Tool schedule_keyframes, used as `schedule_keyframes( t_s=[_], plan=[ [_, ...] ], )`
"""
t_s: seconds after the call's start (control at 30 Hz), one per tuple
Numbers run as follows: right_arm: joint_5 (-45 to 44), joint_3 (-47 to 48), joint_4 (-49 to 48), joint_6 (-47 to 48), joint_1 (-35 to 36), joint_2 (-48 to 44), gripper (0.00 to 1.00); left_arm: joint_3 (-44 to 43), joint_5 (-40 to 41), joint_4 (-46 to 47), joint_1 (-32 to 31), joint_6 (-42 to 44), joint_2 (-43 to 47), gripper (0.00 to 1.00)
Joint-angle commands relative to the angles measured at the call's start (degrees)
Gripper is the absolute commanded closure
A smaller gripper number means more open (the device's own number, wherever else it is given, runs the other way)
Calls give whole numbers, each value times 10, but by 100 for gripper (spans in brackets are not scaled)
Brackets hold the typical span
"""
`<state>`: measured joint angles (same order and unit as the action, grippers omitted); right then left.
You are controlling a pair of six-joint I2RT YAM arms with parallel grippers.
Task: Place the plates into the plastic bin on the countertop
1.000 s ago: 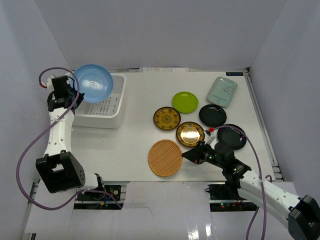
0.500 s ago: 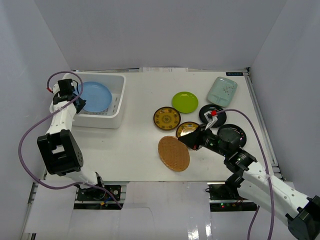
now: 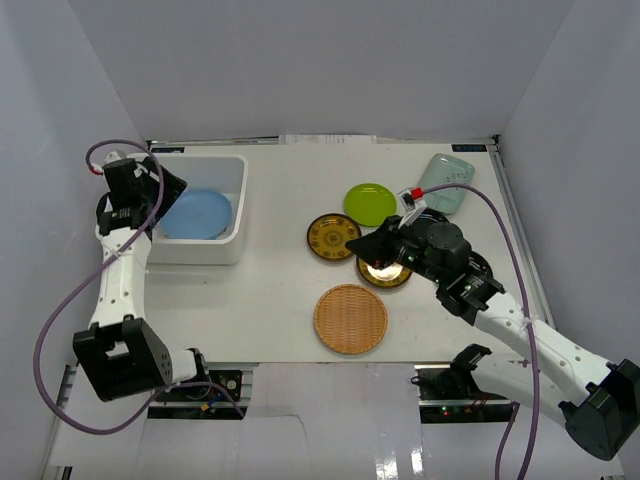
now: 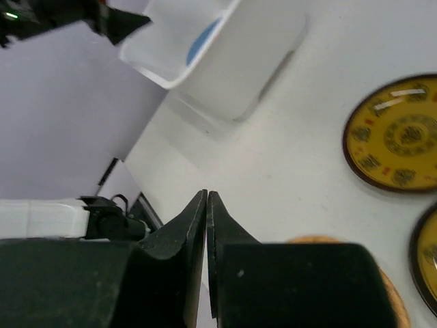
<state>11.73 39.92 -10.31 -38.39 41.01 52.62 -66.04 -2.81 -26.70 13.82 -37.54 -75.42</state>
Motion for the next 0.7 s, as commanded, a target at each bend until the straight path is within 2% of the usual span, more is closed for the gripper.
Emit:
schedule_keyframes(
  t_s=[0.0,0.07,0.13,0.17,0.23,0.33,0.47,0.53,0.6,0.67],
  plan=[
    [-52,-49,86,46,3,-30,91,-4,-53,32,-22,-3,82,14],
    [-75,-104,145,46,3,-63,75,-7,-73,41,-33,-3,102,14],
    [-91,-142,196,26,3,-88,52,-1,-119,49,-43,-5,127,14],
    [-108,-160,212,16,3,-115,34,6,-138,56,-57,-5,135,14],
    [-114,-210,241,-19,3,-159,18,30,-198,80,-70,-5,161,13],
    [-132,-264,260,-64,3,-197,17,70,-285,112,-93,-12,181,12],
    [-87,-320,169,-99,3,-168,20,110,-380,132,-154,0,203,12],
    [-60,-333,131,-114,3,-121,29,127,-436,134,-173,10,209,12],
    [-51,-336,81,-121,3,-101,34,158,-461,133,-199,19,229,12],
    [-43,-346,55,-146,3,-84,44,183,-478,133,-211,32,250,11]
  ],
)
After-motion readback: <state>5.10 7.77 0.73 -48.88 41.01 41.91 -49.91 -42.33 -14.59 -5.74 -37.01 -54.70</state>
